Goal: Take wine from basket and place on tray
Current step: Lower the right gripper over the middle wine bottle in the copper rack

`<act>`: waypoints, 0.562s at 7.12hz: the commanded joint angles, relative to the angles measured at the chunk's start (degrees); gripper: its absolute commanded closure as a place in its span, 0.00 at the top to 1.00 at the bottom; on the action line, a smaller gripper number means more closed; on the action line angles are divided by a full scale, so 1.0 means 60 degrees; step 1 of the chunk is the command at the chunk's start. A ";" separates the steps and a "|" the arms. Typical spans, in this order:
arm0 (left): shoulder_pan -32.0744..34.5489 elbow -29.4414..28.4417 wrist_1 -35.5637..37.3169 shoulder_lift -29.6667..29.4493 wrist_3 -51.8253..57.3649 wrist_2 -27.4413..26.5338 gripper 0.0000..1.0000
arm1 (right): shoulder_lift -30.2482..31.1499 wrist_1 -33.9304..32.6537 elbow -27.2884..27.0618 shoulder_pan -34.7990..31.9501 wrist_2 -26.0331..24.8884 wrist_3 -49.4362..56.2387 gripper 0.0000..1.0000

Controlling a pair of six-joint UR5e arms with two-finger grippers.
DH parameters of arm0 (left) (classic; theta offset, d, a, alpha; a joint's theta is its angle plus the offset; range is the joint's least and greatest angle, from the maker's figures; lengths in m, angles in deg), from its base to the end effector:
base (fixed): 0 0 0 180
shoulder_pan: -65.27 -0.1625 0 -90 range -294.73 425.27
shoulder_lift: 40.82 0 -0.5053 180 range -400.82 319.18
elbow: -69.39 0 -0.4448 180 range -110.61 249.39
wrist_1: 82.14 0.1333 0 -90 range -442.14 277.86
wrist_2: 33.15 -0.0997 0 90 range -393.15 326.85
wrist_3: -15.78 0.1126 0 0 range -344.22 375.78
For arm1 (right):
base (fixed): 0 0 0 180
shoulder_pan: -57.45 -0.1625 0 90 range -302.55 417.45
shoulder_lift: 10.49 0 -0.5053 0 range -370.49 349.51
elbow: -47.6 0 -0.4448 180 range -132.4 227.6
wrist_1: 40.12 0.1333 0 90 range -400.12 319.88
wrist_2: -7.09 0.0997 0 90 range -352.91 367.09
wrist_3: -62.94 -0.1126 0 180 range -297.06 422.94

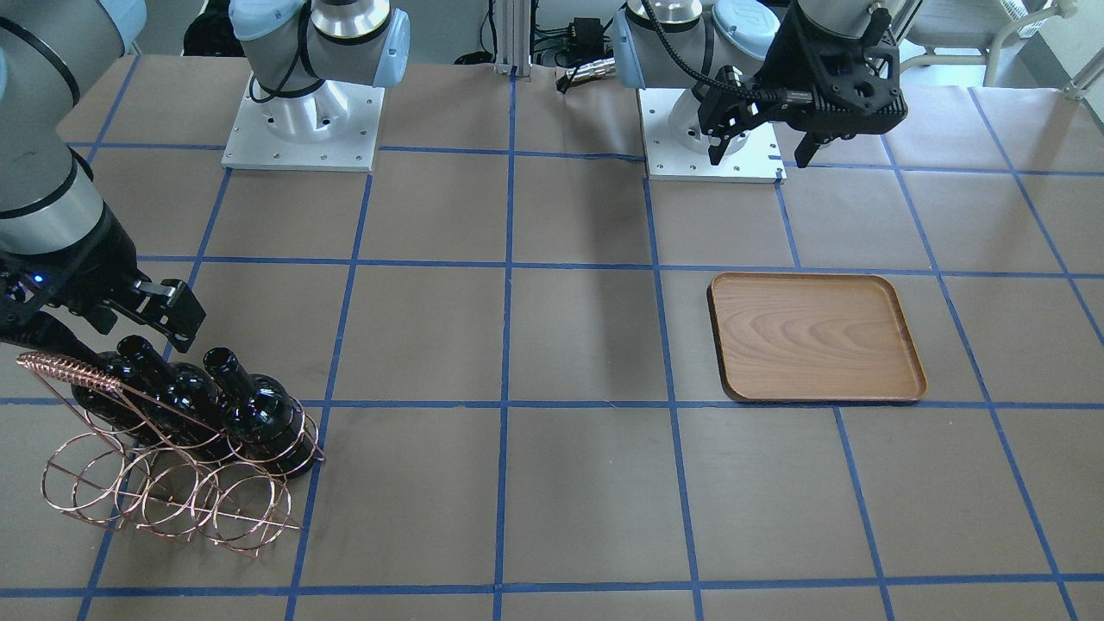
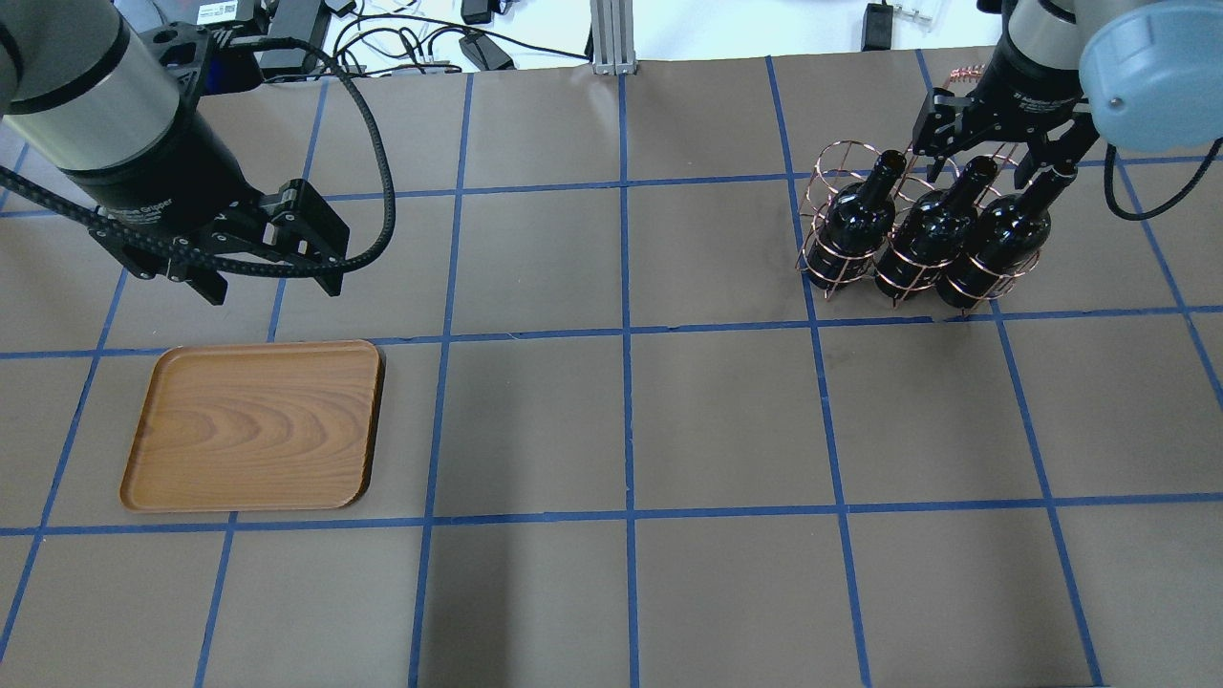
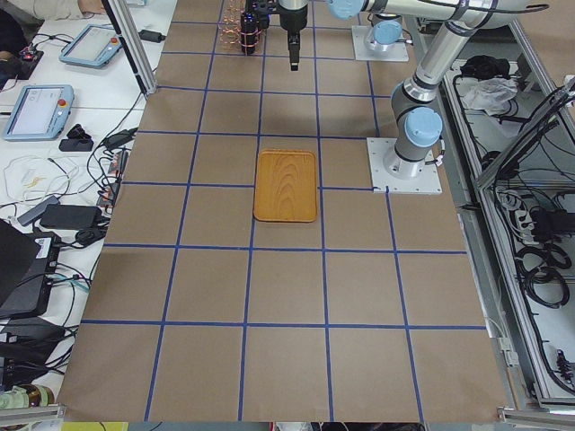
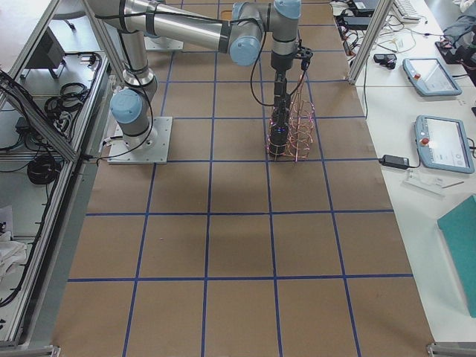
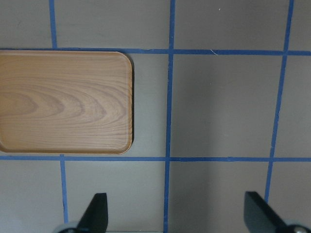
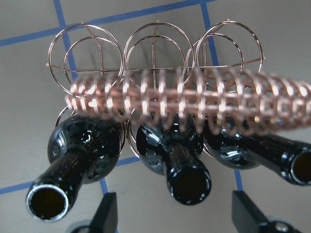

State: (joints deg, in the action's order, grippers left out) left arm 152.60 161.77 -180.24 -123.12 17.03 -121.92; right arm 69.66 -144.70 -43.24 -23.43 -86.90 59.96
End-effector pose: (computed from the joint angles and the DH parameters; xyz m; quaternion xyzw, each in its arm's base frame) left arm -0.1137 -0.4751 0.5872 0.0126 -0.9996 -0.0239 0.0116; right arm 0.0239 -0.6425 0.4725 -0.1064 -0.9931 0.0320 0.0366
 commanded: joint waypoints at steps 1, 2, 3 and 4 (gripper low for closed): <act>-0.0010 0.0044 0.0018 0.0019 0.0011 -0.0059 1.00 | -0.0320 -0.0280 0.0023 0.0004 0.0004 -0.0074 0.76; -0.0010 0.0044 0.0018 0.0019 0.0011 -0.0073 1.00 | -0.0378 -0.0411 0.0052 0.0033 0.0004 -0.0059 0.75; -0.0010 0.0073 -0.0011 0.0019 0.0011 -0.0073 1.00 | -0.0539 -0.0557 0.0067 0.0047 0.0004 -0.0059 0.75; -0.0010 0.0073 0.0003 0.0019 0.0011 -0.0073 1.00 | -0.0671 -0.0588 0.0067 0.0048 0.0019 -0.0074 0.74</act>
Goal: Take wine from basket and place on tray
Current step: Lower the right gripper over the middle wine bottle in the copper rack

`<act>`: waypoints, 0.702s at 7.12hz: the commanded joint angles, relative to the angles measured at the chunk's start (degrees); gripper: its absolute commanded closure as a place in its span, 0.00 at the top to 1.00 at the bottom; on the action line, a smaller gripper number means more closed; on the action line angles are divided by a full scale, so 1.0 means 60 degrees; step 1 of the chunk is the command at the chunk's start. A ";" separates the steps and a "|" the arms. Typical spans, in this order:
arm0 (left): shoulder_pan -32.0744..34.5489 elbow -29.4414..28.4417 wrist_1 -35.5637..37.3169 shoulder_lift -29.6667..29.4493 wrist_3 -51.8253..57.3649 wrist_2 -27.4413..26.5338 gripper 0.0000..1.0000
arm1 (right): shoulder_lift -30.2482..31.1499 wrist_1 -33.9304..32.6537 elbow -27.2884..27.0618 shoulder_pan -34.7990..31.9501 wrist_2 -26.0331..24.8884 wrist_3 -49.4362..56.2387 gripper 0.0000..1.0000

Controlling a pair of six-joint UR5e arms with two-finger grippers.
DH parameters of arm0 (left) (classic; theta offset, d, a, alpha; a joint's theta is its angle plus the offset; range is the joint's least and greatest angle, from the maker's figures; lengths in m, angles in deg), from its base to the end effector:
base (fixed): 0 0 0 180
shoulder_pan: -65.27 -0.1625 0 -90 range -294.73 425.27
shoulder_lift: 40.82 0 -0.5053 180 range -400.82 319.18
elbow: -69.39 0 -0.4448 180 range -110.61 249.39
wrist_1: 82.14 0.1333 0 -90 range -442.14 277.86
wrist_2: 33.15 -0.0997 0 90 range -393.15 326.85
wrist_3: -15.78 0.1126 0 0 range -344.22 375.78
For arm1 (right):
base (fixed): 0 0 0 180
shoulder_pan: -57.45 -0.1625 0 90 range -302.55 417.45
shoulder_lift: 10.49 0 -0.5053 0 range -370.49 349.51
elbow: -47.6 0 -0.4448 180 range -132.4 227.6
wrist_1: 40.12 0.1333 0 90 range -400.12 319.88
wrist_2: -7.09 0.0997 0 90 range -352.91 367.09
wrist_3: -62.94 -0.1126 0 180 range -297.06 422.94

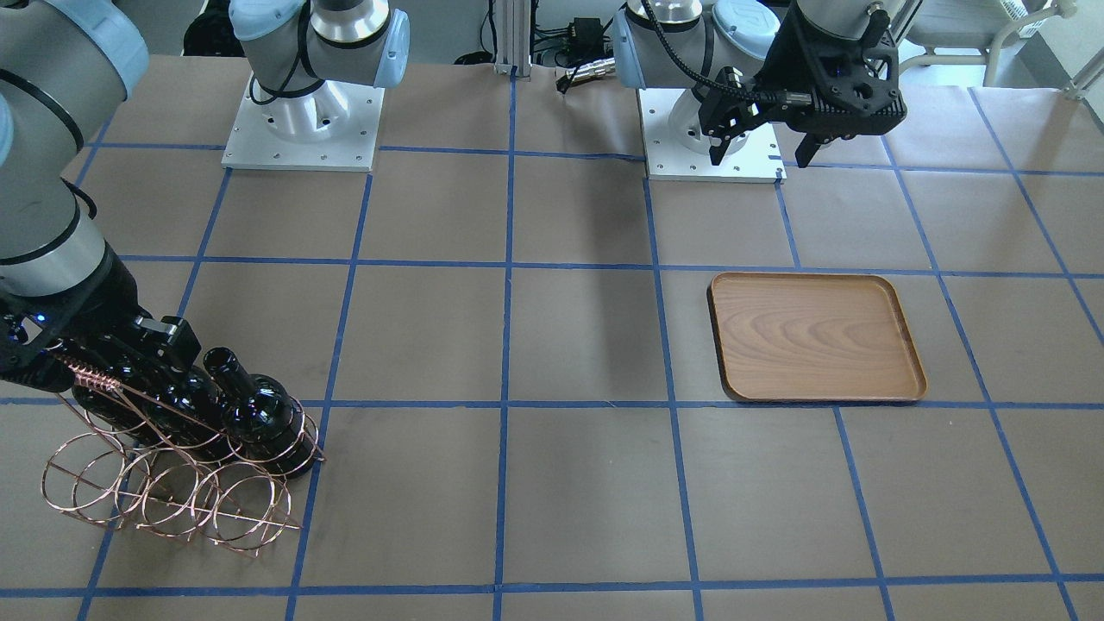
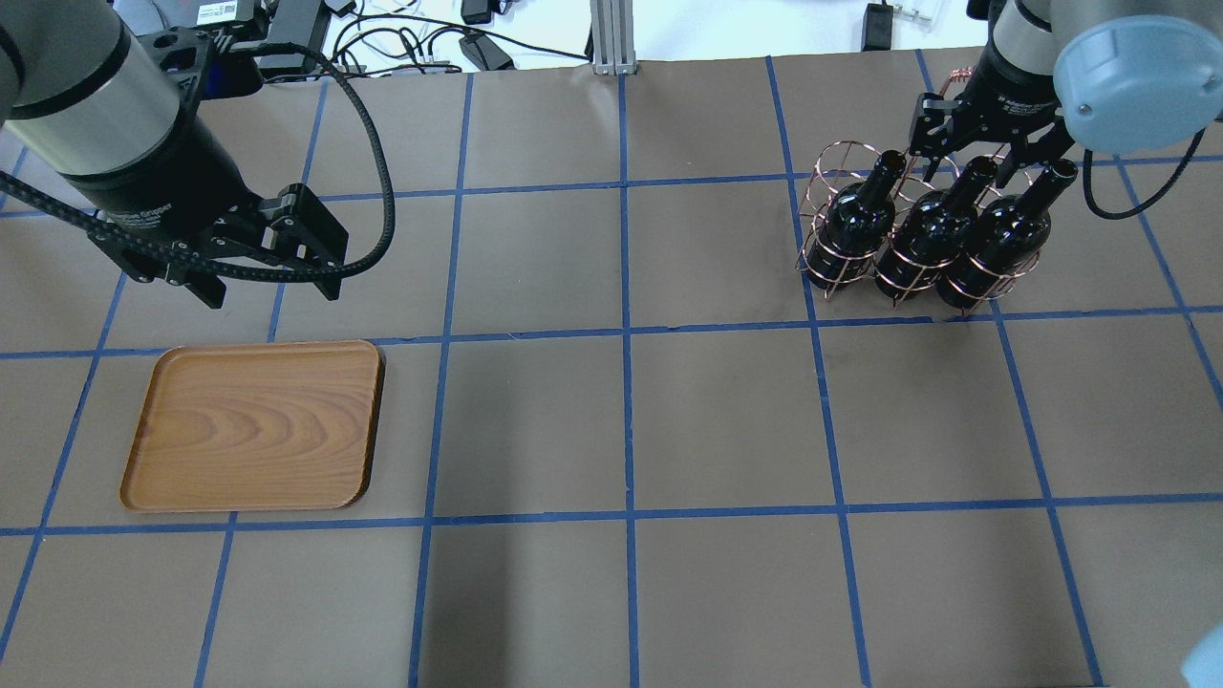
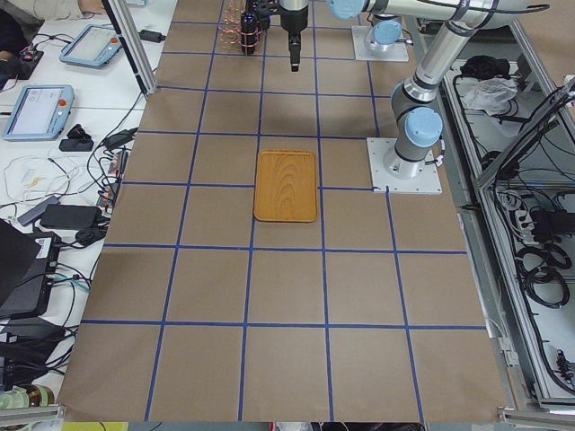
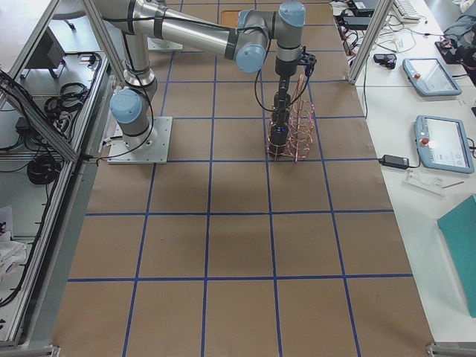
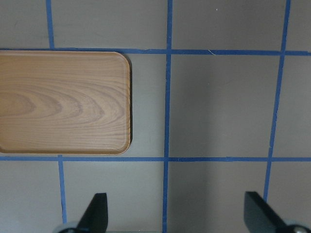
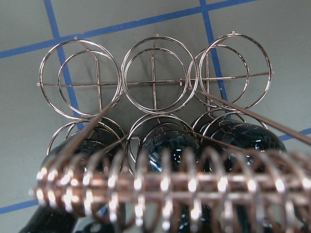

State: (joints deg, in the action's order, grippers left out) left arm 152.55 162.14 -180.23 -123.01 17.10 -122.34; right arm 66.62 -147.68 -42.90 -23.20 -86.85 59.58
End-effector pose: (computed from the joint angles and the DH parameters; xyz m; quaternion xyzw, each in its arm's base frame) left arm -0.1125 -0.4739 0.5846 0.0124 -0.9995 -0.0262 0.0080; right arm 0.0178 -0.6648 0.4473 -0.1118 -0.9925 0.0345 0.0362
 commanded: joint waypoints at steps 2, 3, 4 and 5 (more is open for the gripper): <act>-0.0001 0.0025 -0.0013 0.0030 0.0015 -0.0018 1.00 | -0.0195 0.0039 0.0010 0.0009 0.0011 -0.0010 0.38; -0.0001 0.0040 -0.0027 0.0045 0.0015 -0.0033 1.00 | -0.0166 0.0098 0.0010 0.0009 -0.0018 0.0062 0.26; -0.0001 0.0055 -0.0013 0.0045 0.0015 -0.0033 1.00 | -0.0181 0.0360 0.0024 0.0009 -0.0192 0.0135 0.24; -0.0001 0.0084 -0.0056 0.0059 0.0015 -0.0047 1.00 | -0.0181 0.0754 0.0024 -0.0005 -0.0223 0.0121 0.14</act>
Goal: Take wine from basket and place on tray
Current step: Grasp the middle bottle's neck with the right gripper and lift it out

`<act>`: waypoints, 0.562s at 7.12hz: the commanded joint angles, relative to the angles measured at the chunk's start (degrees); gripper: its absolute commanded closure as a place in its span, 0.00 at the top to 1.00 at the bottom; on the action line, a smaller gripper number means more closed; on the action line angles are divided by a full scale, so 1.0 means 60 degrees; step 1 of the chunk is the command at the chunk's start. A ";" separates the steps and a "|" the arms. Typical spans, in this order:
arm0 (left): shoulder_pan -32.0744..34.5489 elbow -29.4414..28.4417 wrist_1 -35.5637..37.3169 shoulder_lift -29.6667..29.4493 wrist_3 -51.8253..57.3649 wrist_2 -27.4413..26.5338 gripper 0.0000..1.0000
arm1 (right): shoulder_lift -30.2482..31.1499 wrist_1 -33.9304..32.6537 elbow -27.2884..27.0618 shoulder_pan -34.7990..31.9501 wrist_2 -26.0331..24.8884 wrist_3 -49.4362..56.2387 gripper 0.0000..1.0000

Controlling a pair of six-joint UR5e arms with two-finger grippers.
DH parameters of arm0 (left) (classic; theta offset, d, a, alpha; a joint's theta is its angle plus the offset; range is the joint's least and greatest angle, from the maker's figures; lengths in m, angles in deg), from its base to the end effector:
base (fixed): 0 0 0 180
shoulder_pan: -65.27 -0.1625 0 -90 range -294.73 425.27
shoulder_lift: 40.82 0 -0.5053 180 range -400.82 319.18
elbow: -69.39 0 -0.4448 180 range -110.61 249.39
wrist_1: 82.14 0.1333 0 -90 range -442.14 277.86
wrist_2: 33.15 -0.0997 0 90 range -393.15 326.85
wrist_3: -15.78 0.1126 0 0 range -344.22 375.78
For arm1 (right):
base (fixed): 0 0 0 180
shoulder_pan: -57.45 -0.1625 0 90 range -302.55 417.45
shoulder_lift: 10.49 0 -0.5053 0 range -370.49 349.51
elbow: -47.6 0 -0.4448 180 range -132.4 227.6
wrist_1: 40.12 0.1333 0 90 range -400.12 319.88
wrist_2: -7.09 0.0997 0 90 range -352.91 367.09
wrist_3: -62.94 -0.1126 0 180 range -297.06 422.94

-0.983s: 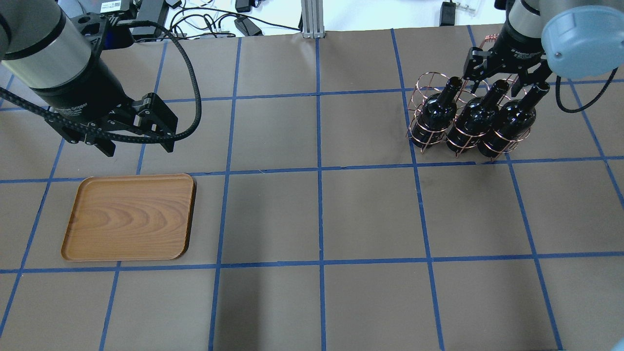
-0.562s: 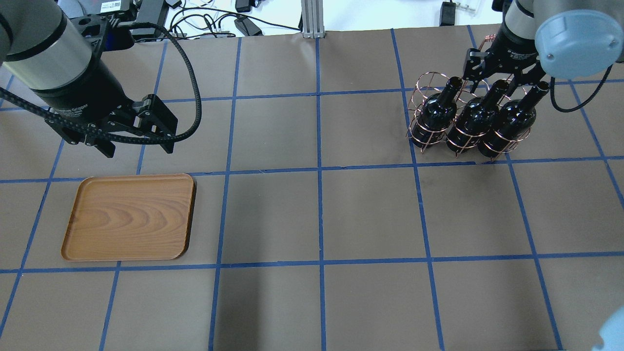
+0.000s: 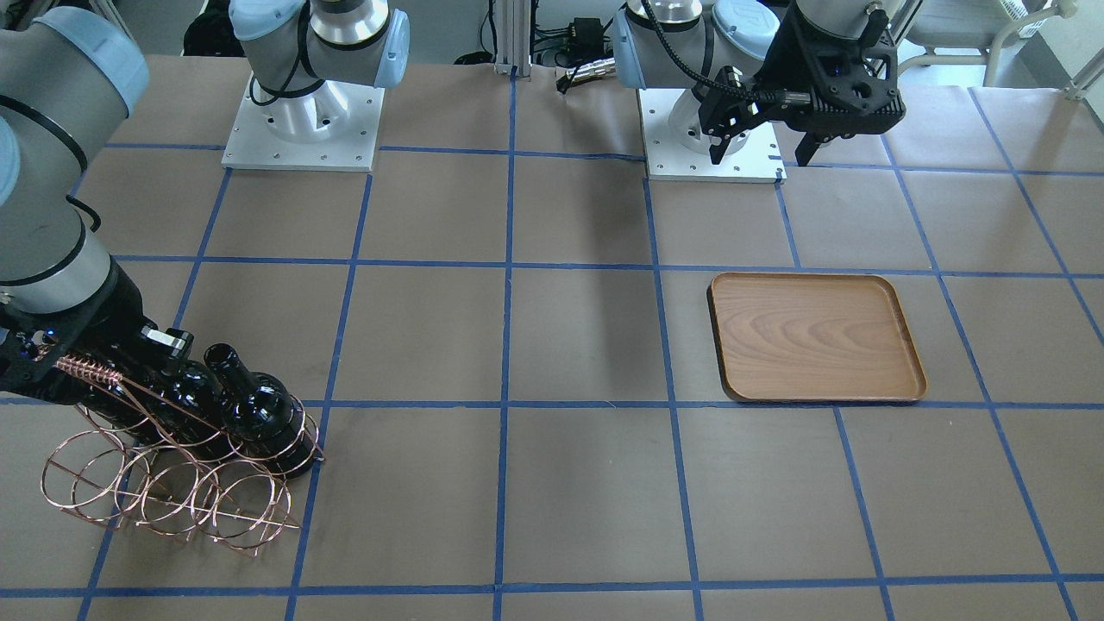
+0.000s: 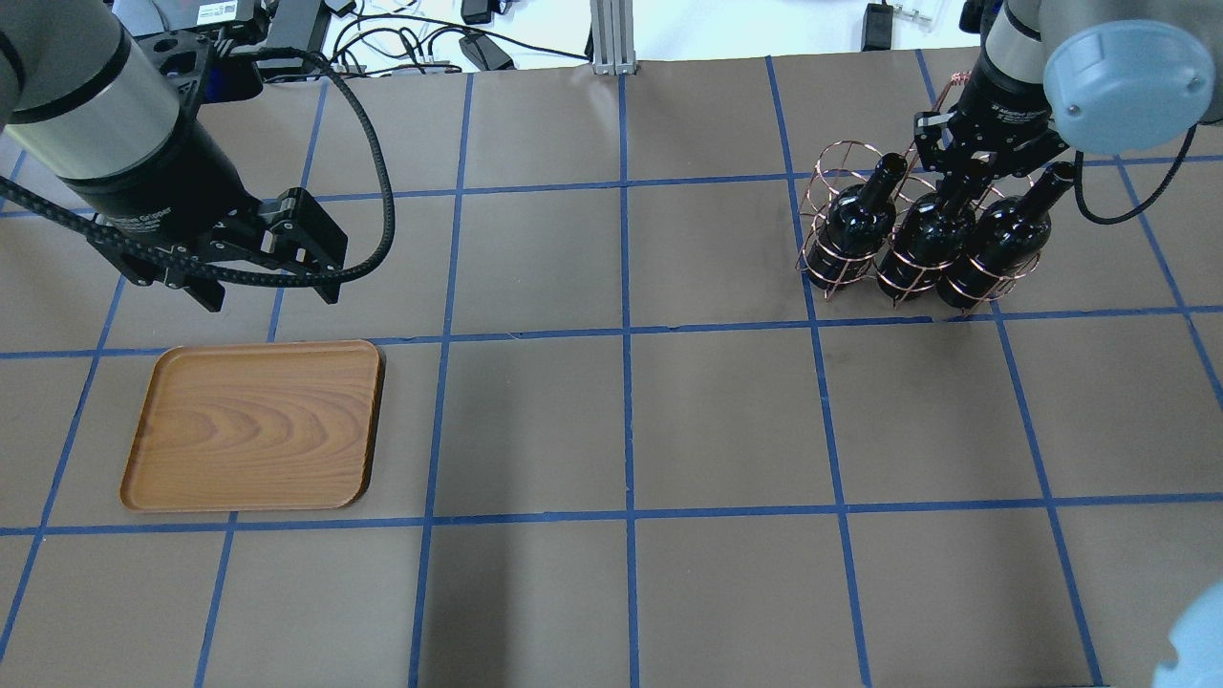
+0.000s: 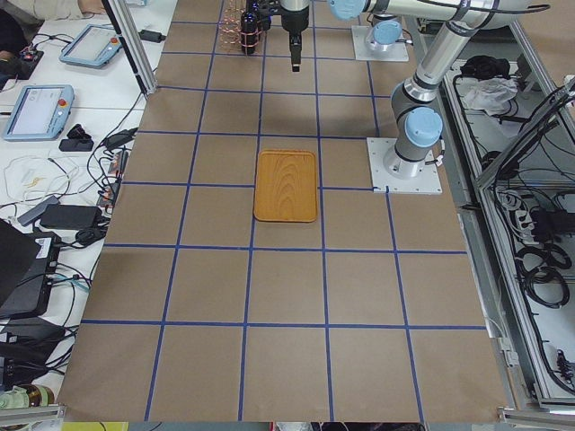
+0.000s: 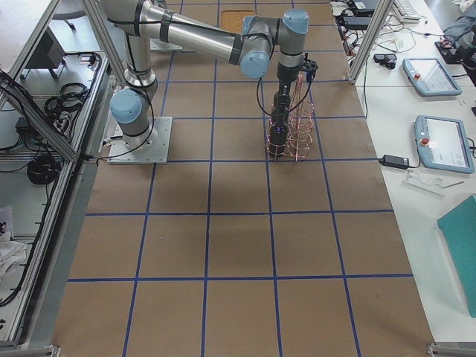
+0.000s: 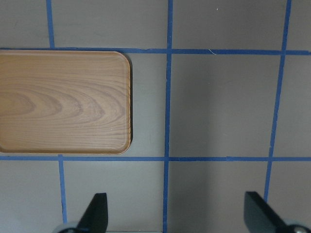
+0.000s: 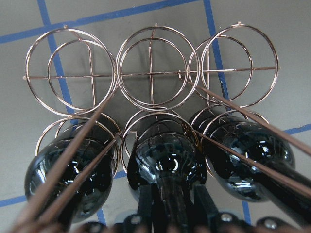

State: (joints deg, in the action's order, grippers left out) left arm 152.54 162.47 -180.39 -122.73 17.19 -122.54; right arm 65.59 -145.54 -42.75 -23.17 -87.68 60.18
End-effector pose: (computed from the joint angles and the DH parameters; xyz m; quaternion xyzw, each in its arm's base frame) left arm -0.1122 -0.4710 0.5836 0.0117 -0.9995 -0.0281 0.0063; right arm 0.0156 -0.6660 0.4331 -0.1061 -0.9934 0.0076 0.0421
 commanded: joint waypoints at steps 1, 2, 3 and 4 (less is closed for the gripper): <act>0.0014 0.0029 0.0013 0.0013 -0.0014 0.0002 1.00 | 0.0005 0.0402 0.0072 -0.0011 -0.0069 0.0021 0.11; 0.0000 0.0015 -0.0001 0.0013 0.0000 -0.0013 1.00 | 0.0093 0.0591 0.0552 -0.0069 -0.0040 0.0021 0.11; 0.0000 0.0014 0.0013 0.0013 0.0000 -0.0274 1.00 | 0.0064 0.1854 0.1746 -0.0084 0.0018 0.0021 0.11; 0.0000 0.0014 0.0013 0.0013 0.0000 -0.0306 1.00 | 0.0079 0.2867 0.2686 -0.0128 0.0062 0.0007 0.10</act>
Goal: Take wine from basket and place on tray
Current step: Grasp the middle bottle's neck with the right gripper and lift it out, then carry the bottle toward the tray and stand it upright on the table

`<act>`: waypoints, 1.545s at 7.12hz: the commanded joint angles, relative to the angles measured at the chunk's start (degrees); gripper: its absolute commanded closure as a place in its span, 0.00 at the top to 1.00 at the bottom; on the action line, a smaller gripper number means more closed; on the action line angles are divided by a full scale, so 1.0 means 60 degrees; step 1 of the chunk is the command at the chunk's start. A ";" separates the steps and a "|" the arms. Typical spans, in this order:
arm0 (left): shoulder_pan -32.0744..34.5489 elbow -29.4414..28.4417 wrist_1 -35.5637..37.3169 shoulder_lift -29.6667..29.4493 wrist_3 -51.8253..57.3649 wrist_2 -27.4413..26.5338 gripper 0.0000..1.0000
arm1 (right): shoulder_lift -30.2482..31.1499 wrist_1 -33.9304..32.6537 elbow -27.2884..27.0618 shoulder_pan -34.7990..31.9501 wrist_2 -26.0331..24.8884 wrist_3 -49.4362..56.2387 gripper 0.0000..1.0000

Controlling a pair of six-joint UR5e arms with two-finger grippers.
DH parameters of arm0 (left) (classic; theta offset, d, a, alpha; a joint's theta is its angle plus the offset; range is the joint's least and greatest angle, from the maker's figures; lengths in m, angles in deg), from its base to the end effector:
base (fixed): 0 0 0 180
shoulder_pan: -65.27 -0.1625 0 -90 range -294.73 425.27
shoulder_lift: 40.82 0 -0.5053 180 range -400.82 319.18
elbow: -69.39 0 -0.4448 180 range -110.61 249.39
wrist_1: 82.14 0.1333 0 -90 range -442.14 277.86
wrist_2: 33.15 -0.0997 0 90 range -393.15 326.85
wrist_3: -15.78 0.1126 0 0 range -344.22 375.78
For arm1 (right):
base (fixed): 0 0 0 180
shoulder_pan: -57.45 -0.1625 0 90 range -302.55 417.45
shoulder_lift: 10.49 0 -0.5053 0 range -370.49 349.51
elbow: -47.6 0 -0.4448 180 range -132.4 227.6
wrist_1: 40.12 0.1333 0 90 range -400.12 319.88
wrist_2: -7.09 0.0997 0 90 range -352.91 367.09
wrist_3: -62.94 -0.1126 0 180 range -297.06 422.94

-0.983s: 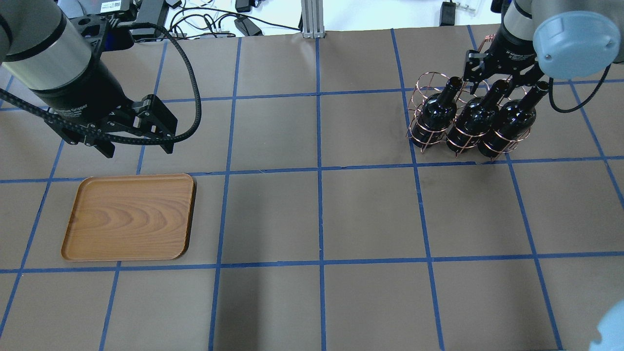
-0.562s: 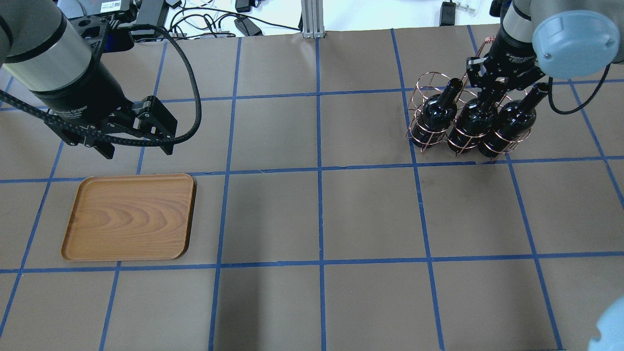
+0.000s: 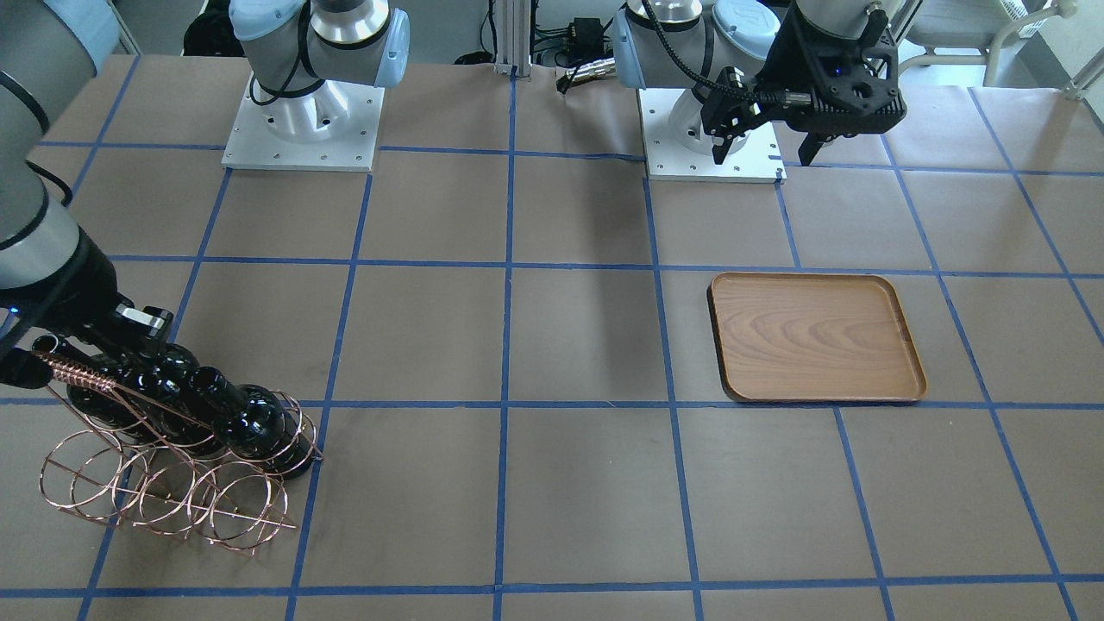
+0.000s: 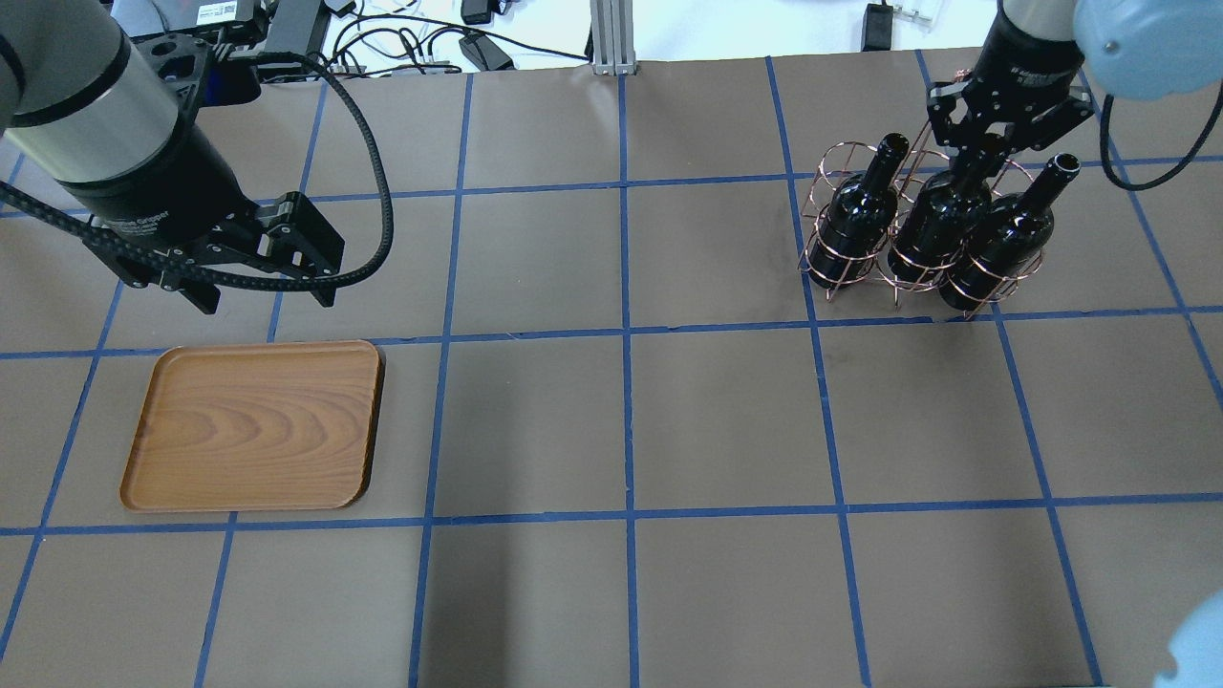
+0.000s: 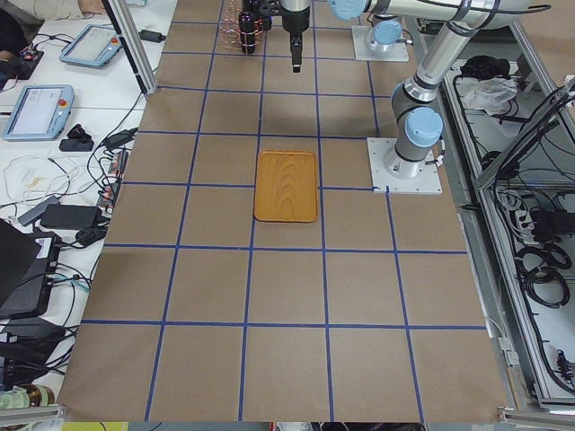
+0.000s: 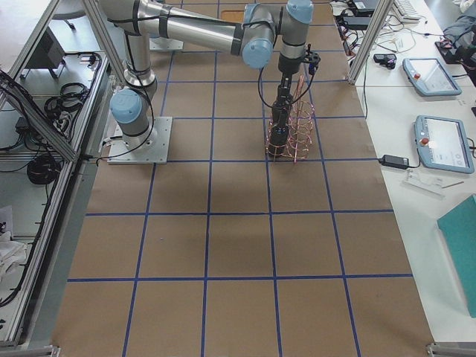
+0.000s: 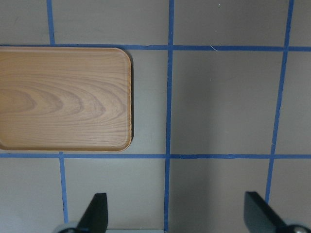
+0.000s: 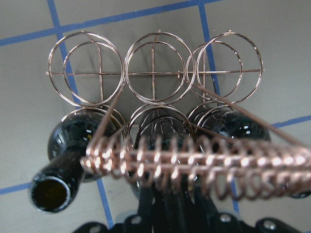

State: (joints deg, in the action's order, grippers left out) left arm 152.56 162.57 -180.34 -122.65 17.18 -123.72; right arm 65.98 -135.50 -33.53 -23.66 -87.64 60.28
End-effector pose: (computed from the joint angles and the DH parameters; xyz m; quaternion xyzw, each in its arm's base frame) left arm -0.1101 -0.4703 0.5834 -0.0113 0.9995 0.0282 0.0040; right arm 0.0201 -0.6739 0.5067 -0.1008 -0.9940 0.0040 0.0415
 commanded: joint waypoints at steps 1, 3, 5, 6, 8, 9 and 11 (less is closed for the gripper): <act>-0.0003 -0.0003 0.0005 0.0000 0.0001 -0.0095 1.00 | 0.0377 0.1697 0.1332 -0.0409 0.0041 -0.0113 0.11; 0.0012 -0.0003 0.0048 -0.0014 -0.0013 -0.0066 1.00 | 0.1198 0.2459 0.1320 -0.1491 0.0274 -0.0985 0.04; -0.0003 -0.0003 0.0034 0.0000 0.0001 -0.0109 1.00 | 0.1362 0.2640 0.1174 -0.3376 0.0494 -0.3603 0.04; -0.0032 -0.0003 0.0005 0.0000 0.0001 -0.0124 1.00 | 0.1159 0.2625 0.0898 -0.4067 0.0510 -0.4876 0.04; -0.0046 -0.0003 0.0005 0.0015 0.0001 -0.0153 1.00 | 0.0269 0.1941 0.0486 -0.5387 0.1469 -0.6580 0.03; -0.0046 -0.0003 0.0019 0.0000 0.0001 -0.0385 1.00 | -0.0244 0.0748 0.0499 -0.5871 0.2013 -0.7255 0.03; -0.0090 -0.0017 0.0048 0.0000 0.0161 -0.0388 1.00 | -0.0891 0.0021 0.0499 -0.6386 0.2018 -0.8164 0.02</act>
State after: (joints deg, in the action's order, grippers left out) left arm 152.14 162.54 -180.11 -122.64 17.48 -125.92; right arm 62.95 -132.21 -30.49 -59.80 -76.10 15.43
